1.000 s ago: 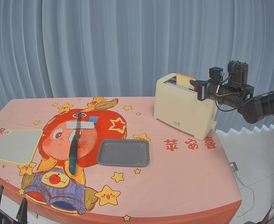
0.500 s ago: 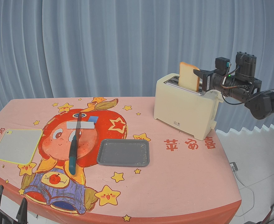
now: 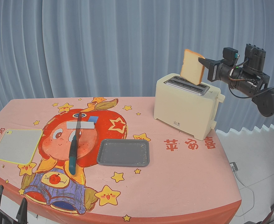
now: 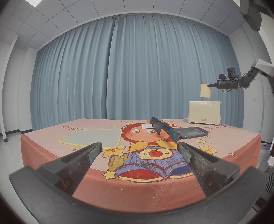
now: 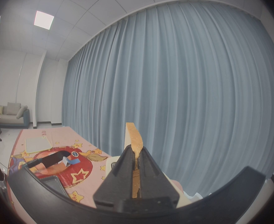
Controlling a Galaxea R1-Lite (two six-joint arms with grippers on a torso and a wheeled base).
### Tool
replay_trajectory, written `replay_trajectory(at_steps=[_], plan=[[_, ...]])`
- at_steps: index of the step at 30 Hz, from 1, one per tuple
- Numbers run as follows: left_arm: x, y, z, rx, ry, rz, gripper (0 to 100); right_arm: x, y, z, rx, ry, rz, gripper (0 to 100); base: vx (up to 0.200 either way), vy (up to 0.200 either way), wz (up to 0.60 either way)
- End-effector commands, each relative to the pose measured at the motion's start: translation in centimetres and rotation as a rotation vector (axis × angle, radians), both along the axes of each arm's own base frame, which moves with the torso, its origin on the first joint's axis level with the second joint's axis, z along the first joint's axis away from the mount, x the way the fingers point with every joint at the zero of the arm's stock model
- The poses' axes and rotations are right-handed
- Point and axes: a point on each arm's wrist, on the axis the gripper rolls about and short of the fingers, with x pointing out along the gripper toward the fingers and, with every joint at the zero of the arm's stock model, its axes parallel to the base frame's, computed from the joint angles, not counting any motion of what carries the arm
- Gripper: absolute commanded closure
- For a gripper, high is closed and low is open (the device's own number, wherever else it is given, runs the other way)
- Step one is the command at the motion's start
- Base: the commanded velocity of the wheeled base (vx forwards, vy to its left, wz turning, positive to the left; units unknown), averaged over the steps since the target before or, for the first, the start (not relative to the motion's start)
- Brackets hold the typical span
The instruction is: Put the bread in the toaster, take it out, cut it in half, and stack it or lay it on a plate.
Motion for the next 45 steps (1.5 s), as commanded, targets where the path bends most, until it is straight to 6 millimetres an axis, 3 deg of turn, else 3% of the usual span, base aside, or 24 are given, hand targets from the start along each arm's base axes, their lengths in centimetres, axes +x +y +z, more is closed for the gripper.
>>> replay_trajectory(at_steps=[1, 7, 19, 25, 27, 32, 45], plan=[[0.0, 0.0, -0.5, 0.000, 0.003, -0.001, 0, -0.4, 0.2, -0.3, 0.022, 0.002, 0.003, 100, 0.000, 0.000, 0.00], [0.0, 0.0, -0.5, 0.001, 0.003, 0.001, 0, -1.1, 0.2, -0.9, 0.027, -0.009, 0.008, 100, 0.000, 0.000, 0.00], [0.0, 0.0, -0.5, 0.001, 0.003, 0.001, 0, -4.8, -0.6, 0.4, 0.049, -0.040, 0.020, 100, 0.000, 0.000, 0.00], [0.0, 0.0, -0.5, 0.000, 0.003, 0.001, 0, -6.9, 0.4, 0.9, 0.092, -0.027, 0.073, 100, 0.000, 0.000, 0.00], [0.0, 0.0, -0.5, 0.001, 0.003, -0.001, 0, -7.9, 0.8, 0.8, 0.111, -0.009, 0.098, 100, 0.000, 0.000, 0.00], [0.0, 0.0, -0.5, 0.000, 0.003, 0.001, 0, -8.4, 1.1, 0.3, 0.116, 0.013, 0.111, 100, 0.000, 0.000, 0.00], [0.0, 0.0, -0.5, 0.001, 0.003, 0.001, 0, -10.6, -0.1, -0.9, 0.163, 0.002, 0.108, 100, 0.000, 0.000, 0.00]])
